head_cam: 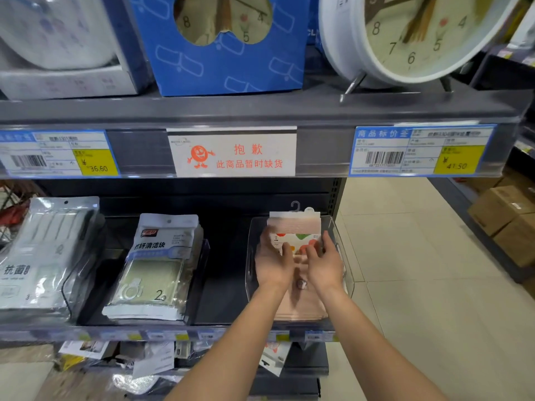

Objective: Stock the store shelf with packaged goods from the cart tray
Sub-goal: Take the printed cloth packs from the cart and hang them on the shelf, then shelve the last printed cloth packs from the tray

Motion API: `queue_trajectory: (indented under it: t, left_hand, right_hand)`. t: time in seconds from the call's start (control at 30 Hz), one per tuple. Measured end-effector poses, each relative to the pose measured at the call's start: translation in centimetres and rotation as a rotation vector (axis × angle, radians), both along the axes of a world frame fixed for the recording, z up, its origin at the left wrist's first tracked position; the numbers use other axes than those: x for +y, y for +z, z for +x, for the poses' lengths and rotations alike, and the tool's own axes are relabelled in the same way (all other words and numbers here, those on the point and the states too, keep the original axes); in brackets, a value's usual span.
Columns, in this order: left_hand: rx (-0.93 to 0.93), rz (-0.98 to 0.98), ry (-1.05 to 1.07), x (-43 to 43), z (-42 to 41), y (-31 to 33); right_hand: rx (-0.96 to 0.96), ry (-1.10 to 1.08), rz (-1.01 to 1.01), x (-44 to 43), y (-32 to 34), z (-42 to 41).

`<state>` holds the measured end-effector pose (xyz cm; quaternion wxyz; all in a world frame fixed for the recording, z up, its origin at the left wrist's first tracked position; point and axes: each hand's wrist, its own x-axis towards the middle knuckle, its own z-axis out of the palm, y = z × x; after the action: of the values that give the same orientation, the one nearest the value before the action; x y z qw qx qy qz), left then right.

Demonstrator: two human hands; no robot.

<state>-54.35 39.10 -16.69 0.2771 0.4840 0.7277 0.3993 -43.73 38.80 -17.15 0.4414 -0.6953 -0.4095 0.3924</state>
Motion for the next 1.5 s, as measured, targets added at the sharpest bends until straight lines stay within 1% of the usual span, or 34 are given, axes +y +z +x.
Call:
queue_trajectory:
  t: [0.07,0.17,0.23,0.33,0.43,0.57,0.67,0.8,0.9,1.03,1.23,1.4,1.5]
  left_hand:
    - [0.065,0.062,-0.032,-0.5,0.2,0.9]
    - [0.151,0.141,-0.072,-1.3,0.3,2.8]
    - [0.212,0.185,-0.093,-2.1,-0.3,4.3]
    - [0.343,0.24,-0.11,-3.7,-2.5,6.0]
    - [0.408,0.219,-0.037,-6.6,-6.0,7.7]
    - [0.533,0.094,0.083,-12.0,-12.2,8.2]
    - [0.656,0.073,0.157,-17.0,-18.1,7.8]
    - [0.73,-0.061,0.289,-23.8,-26.1,6.7]
    - [0.724,-0.159,0.406,-29.5,-32.9,5.5]
    - [0.729,-0.289,0.547,-37.3,-42.7,3.4]
    - [0.717,-0.447,0.651,-47.5,-55.6,1.6]
    - [0.702,-0.517,0.774,-53.3,-63.4,0.3]
    - [0.678,-0.552,0.821,-55.8,-67.4,-1.1]
  right_hand:
    - [-0.049,0.0,0.04,-0.8,1.7,0.1]
    - [-0.135,0.04,0.18,-1.7,3.3,-0.1]
    - [-0.184,0.097,0.234,-2.1,4.1,-0.3]
    - [-0.26,0.209,0.265,-2.4,5.1,-1.7]
    - [-0.385,0.402,0.399,-3.4,5.7,-4.8]
    - [-0.457,0.665,0.414,-5.5,6.5,-10.6]
    - [-0.492,0.854,0.445,-7.7,7.0,-16.2]
    - [-0.538,1.056,0.463,-11.8,6.9,-24.8]
    - [-0.576,1.205,0.506,-16.2,6.0,-32.2]
    - [-0.651,1.378,0.55,-22.2,3.1,-43.4]
    - [-0.712,1.627,0.502,-30.7,0.6,-59.0]
    - [-0.786,1.735,0.557,-35.4,-0.4,-68.0]
    - [-0.782,1.788,0.554,-37.0,-1.1,-73.5]
